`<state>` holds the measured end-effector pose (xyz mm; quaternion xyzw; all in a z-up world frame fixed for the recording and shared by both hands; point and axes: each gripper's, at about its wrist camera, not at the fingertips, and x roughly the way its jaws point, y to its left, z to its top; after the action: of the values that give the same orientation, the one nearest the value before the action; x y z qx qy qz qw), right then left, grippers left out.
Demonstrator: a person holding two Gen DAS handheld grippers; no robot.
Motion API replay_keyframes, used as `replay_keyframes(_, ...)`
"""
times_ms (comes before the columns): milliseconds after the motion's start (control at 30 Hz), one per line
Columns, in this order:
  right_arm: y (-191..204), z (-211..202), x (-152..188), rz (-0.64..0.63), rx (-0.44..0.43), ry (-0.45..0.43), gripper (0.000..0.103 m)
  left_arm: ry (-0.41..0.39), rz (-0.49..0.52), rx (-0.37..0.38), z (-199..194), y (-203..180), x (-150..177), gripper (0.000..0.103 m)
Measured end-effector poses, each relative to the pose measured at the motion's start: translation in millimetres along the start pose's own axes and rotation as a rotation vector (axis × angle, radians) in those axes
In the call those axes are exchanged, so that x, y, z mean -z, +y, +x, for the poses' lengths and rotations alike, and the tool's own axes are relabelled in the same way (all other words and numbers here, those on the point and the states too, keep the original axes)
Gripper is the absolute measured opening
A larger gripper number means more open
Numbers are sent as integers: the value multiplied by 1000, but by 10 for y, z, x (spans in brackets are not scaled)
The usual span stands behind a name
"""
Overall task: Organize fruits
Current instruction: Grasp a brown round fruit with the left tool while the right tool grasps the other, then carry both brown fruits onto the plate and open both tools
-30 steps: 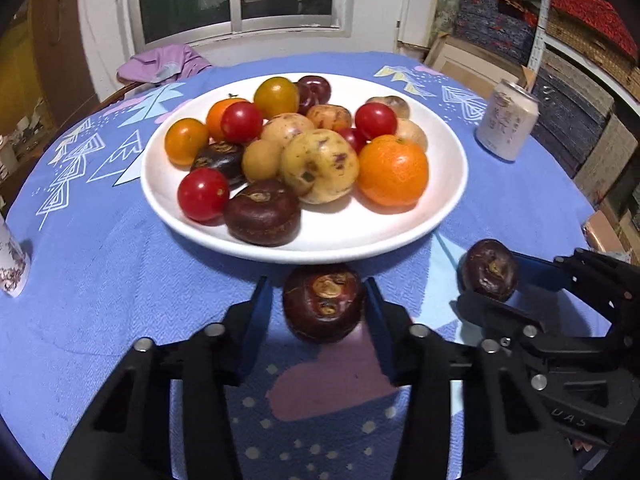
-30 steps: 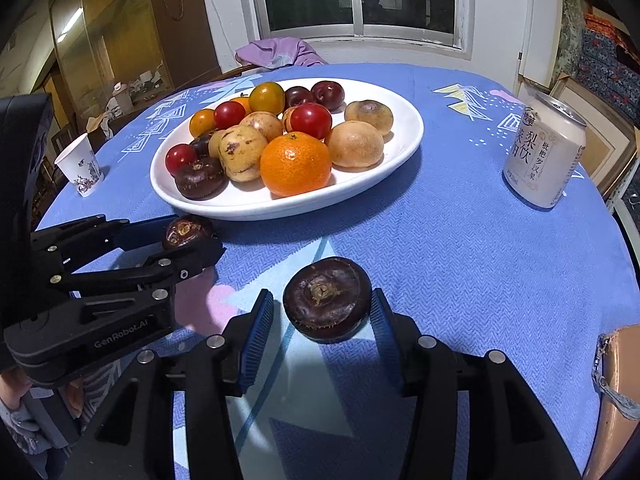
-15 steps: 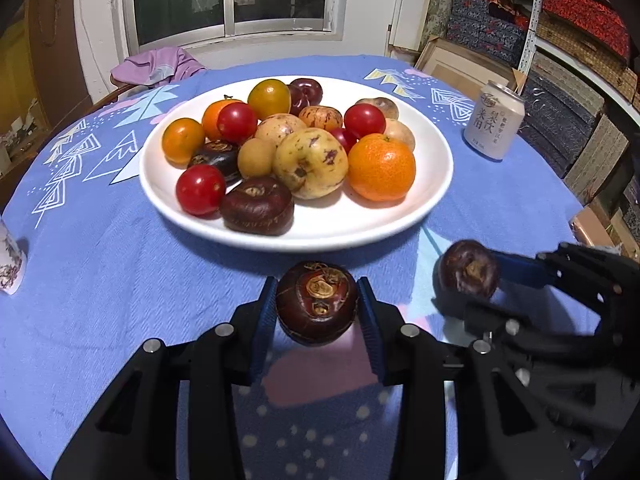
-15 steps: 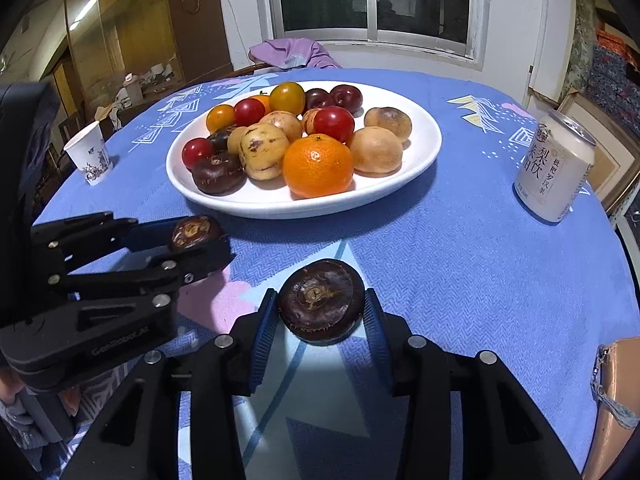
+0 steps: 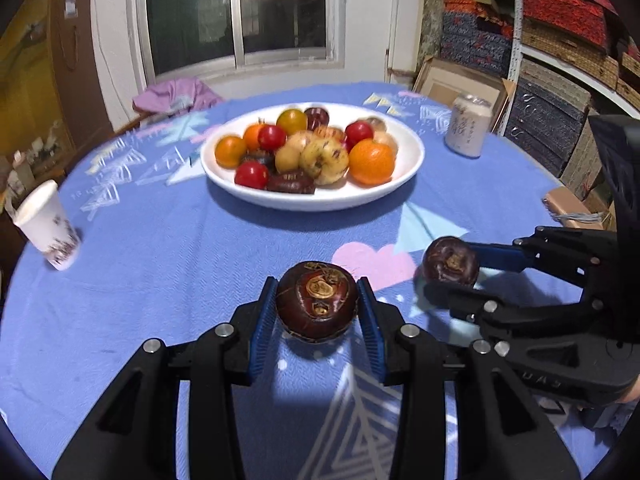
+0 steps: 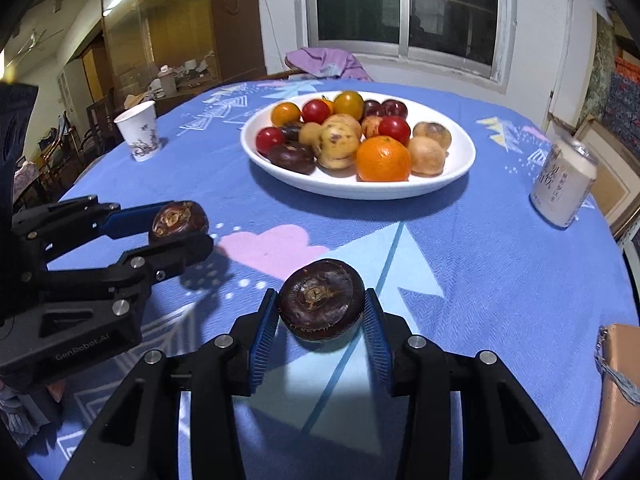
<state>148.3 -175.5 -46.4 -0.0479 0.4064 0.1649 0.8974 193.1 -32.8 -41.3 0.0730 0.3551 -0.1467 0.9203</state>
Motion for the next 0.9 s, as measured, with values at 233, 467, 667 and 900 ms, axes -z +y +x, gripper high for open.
replay_keyframes(233, -127, -523, 24, 63, -16, -132, 44, -122, 46, -57, -415, -111, -210, 39)
replay_keyframes(467, -480, -1057, -530, 107, 27, -297, 44, -205, 29, -81, -554, -25, -774, 39)
replay_keyframes(667, -765, -1009, -965, 161, 37, -346, 44, -202, 8, -100, -298, 72, -1147, 39)
replay_keyframes(900, -822, -363, -1349, 172, 31, -277, 44, -143, 6, -115, 283, 175, -1335, 39)
